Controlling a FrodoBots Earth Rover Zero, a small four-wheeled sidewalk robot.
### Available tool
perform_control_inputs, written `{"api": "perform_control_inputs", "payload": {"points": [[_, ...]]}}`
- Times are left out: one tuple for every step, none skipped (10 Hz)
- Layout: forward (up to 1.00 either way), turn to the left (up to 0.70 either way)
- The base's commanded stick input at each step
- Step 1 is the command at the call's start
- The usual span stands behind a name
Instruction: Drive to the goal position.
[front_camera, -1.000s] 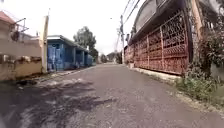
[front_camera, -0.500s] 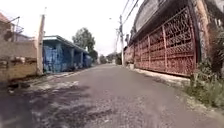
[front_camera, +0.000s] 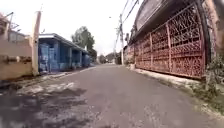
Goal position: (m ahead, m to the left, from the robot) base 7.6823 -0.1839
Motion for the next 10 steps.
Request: {"api": "perform_control_inputs", "payload": {"points": [[0.70, 0.00], [0.70, 0.00], [0.70, 0.00], [0.70, 0.00], [0.70, 0.00], [0.70, 0.00], [0.70, 0.00], [0.70, 0.00], [0.70, 0.00], [0.70, 0.00]]}}
